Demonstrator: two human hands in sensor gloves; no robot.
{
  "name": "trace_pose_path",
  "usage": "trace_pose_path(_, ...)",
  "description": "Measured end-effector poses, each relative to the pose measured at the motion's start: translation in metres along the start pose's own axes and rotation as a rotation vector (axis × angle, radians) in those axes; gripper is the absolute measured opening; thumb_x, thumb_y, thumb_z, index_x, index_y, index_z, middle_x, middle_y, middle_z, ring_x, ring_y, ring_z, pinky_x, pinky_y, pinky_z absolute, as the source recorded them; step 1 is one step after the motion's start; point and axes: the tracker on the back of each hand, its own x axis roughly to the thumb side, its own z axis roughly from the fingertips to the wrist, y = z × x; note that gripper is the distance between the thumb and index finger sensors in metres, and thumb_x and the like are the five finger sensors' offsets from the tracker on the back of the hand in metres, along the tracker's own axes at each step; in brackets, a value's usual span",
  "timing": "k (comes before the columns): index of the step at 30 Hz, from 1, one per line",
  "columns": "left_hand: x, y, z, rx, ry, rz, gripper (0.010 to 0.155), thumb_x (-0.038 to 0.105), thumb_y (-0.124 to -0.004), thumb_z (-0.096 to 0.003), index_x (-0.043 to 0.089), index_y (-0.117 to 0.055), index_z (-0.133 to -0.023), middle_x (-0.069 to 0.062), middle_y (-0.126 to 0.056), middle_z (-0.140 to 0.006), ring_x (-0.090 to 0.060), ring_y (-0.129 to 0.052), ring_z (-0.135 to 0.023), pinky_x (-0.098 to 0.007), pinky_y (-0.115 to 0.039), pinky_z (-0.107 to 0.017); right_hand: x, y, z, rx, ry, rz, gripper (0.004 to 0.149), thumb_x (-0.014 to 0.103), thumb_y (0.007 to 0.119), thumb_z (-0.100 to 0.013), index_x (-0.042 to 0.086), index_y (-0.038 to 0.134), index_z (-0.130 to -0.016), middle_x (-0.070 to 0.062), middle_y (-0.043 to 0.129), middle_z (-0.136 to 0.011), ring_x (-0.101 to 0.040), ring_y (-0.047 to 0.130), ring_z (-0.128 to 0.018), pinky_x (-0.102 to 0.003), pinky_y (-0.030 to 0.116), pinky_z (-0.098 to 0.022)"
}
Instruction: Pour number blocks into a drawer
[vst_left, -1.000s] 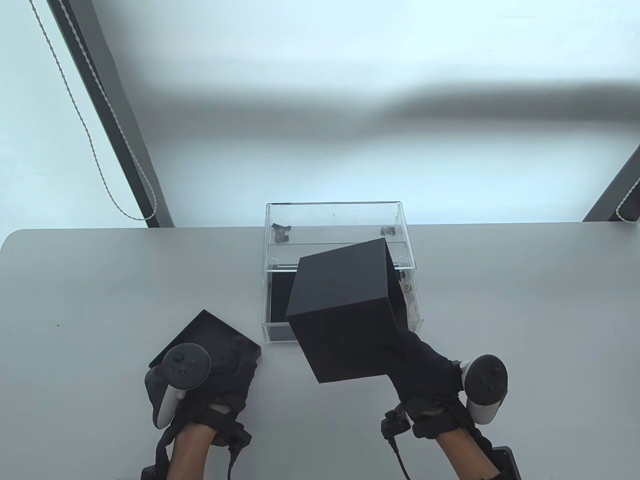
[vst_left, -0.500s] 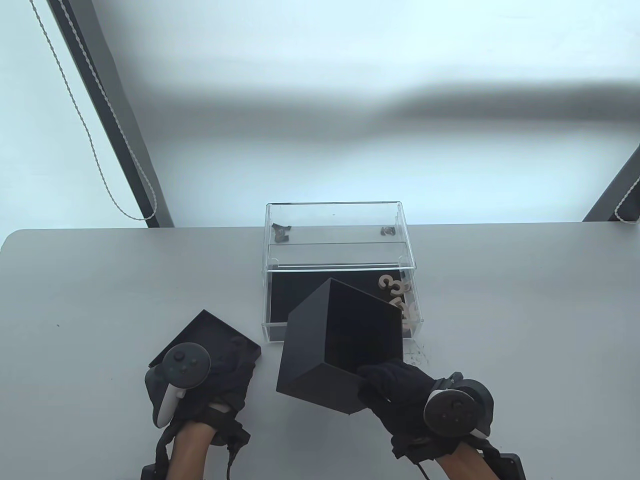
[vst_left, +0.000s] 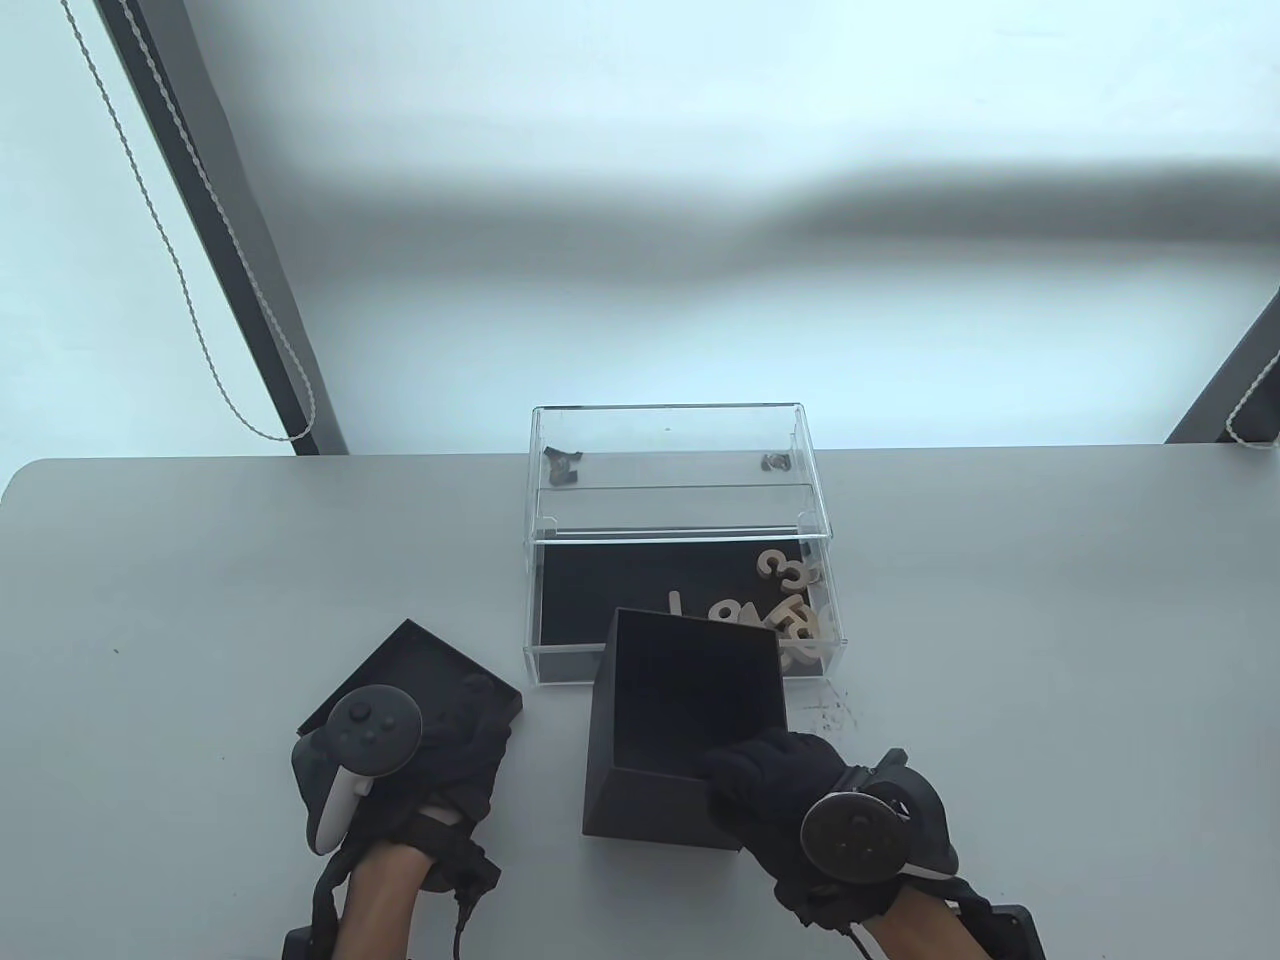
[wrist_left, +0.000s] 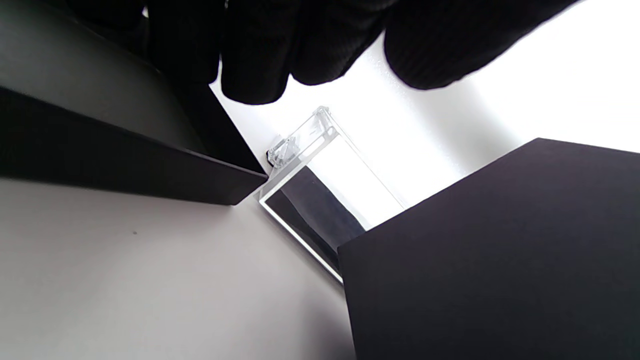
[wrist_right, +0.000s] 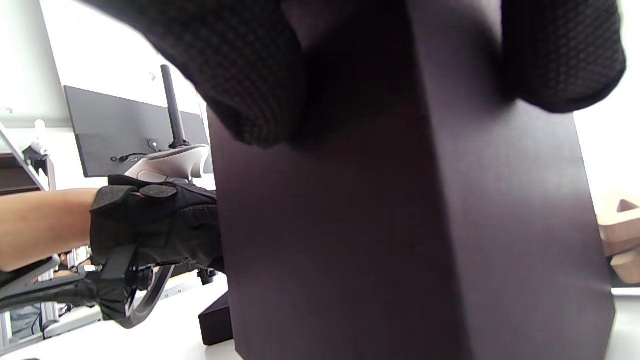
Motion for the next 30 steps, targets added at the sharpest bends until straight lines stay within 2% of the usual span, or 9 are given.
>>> trace_pose_path(9, -0.002, 0.001, 0.0, 0.003, 0.018, -0.011, 0.069, 0.053, -0.067, -0.0479, 0.018, -0.053, -0.106, -0.019, -0.064, -0.111, -0.048, -0.059, -0.101, -0.069, -0.043, -0.072, 0.002, 0.003, -0.002, 0.048, -0.008, 0.042, 0.051, 0.033, 0.095, -0.037, 0.021, 0.081, -0.084, -0.006, 0.097, -0.075, -0.03, 0.098, -0.065, -0.067, 0.08, -0.051)
trace_pose_path(13, -0.003, 0.001, 0.0, 0.007, 0.035, -0.051, 0.069, 0.053, -0.067, -0.0479, 0.018, -0.053, -0.106, -0.019, -0.064, -0.112, -0.048, -0.059, -0.101, -0.069, -0.043, -0.072, 0.004, 0.002, -0.002, 0.096, -0.008, 0.103, 0.053, 0.035, 0.094, -0.038, 0.023, 0.078, -0.088, -0.004, 0.094, -0.084, -0.031, 0.094, -0.074, -0.066, 0.078, -0.055)
trace_pose_path(20, -0.013, 0.0, -0.005, 0.014, 0.108, -0.229, 0.067, 0.053, -0.069, -0.0475, 0.02, -0.057, -0.105, -0.018, -0.065, -0.112, -0.048, -0.057, -0.102, -0.069, -0.041, -0.072, 0.001, -0.013, 0.001, 0.014, -0.001, 0.039, 0.061, 0.043, 0.09, -0.04, 0.023, 0.072, -0.095, -0.005, 0.086, -0.094, -0.034, 0.088, -0.084, -0.065, 0.075, -0.058)
trace_pose_path(25, -0.023, -0.007, -0.008, -0.069, 0.197, -0.367, 0.07, 0.056, -0.072, -0.0467, 0.021, -0.058, -0.105, -0.016, -0.057, -0.115, -0.045, -0.048, -0.106, -0.068, -0.031, -0.074, -0.007, -0.024, 0.004, -0.059, 0.045, -0.039, 0.065, 0.049, 0.086, -0.042, 0.024, 0.066, -0.098, -0.005, 0.08, -0.1, -0.036, 0.083, -0.089, -0.069, 0.069, -0.062)
trace_pose_path(30, -0.027, -0.015, -0.012, -0.103, 0.22, -0.477, 0.069, 0.055, -0.076, -0.0458, 0.021, -0.061, -0.104, -0.014, -0.054, -0.116, -0.043, -0.045, -0.107, -0.067, -0.027, -0.075, -0.02, -0.03, 0.009, -0.129, 0.123, -0.125, 0.067, 0.054, 0.08, -0.044, 0.024, 0.061, -0.101, -0.007, 0.074, -0.104, -0.038, 0.077, -0.093, -0.074, 0.06, -0.064)
